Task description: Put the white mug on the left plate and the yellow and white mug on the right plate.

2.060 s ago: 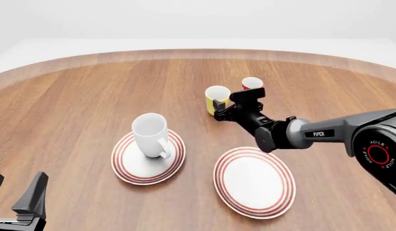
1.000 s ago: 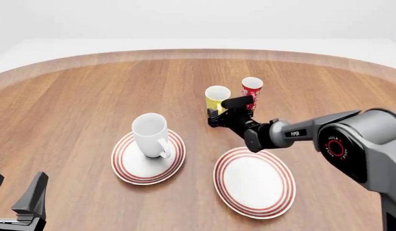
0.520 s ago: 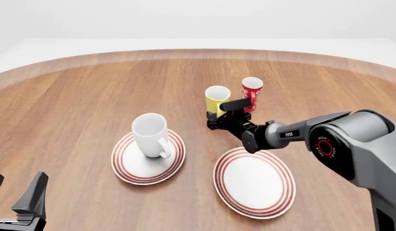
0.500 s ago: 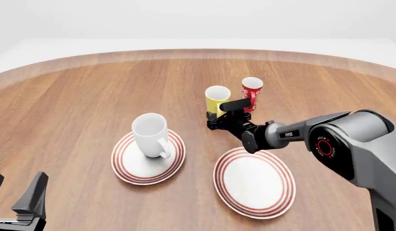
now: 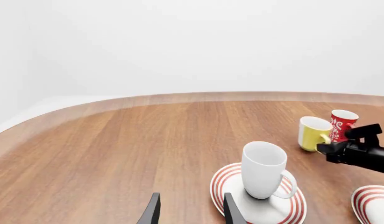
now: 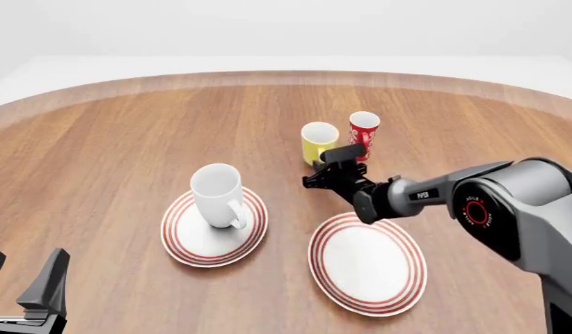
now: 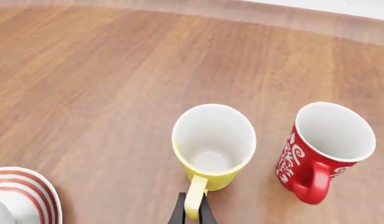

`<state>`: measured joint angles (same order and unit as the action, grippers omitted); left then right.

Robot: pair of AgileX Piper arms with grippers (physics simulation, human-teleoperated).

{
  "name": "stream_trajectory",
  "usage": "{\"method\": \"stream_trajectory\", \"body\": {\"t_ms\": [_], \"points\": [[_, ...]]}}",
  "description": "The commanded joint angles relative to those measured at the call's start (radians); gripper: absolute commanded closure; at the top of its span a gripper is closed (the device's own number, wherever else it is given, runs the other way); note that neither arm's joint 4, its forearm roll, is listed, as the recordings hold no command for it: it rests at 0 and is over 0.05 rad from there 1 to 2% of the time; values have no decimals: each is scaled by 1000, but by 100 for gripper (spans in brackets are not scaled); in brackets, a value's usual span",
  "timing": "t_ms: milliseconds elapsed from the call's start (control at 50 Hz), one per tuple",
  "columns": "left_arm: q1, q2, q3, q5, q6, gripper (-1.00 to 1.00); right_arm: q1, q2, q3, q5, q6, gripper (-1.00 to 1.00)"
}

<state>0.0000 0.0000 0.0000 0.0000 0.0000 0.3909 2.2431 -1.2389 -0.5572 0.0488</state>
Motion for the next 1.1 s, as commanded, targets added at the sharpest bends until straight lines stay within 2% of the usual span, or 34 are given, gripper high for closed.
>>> {"method": "stream_trajectory", "body": {"t_ms": [20,440,780,1100], "points": [[0,0,0,0,0,-100,13,-71,81,-36,-21,100],[0,0,0,0,0,-100,63,-197,196,-59,-82,100],[0,0,0,0,0,-100,78,-305,328,-89,-105,100],[0,0,0,0,0,-100,95,-403,417,-108,-98,100]]}}
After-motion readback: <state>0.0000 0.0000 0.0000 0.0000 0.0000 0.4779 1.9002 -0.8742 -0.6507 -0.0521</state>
